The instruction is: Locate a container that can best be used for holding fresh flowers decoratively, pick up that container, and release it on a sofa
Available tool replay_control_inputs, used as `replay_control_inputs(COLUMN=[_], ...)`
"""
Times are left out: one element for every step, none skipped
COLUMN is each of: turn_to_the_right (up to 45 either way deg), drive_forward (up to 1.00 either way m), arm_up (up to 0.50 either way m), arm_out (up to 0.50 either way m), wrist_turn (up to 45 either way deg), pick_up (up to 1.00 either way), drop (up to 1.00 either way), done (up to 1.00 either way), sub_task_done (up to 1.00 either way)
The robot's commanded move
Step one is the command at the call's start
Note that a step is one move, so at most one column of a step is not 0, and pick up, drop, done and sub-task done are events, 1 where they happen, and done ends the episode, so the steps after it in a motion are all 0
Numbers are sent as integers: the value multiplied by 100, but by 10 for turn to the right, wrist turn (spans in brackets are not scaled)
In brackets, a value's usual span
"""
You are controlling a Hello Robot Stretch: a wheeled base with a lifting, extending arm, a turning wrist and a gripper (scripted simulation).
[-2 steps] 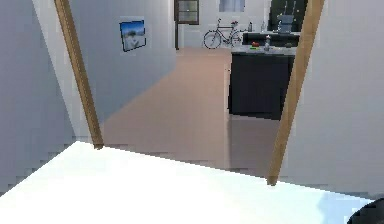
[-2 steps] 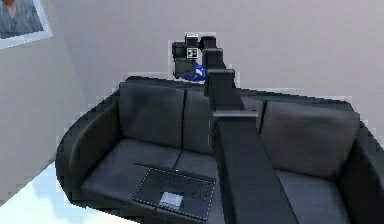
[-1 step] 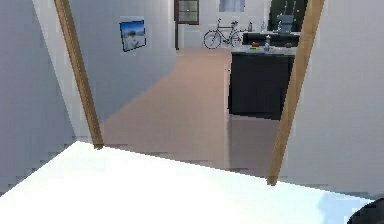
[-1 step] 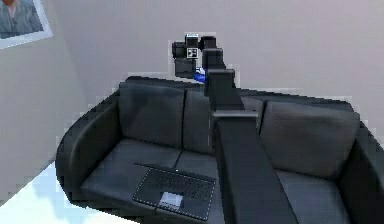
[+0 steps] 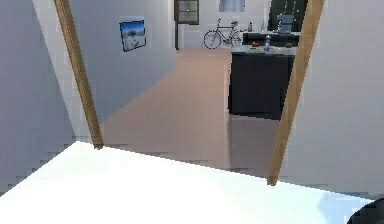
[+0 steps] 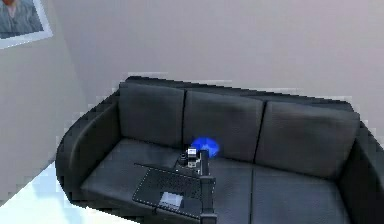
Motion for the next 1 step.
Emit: replay_control_inputs(turn_to_the_right=[0], drive_forward=[0], arm_up=[-32], arm_out=[0], wrist_turn=[0], pick_up=[0], drop=[0], done=[0], sub_task_done=[0])
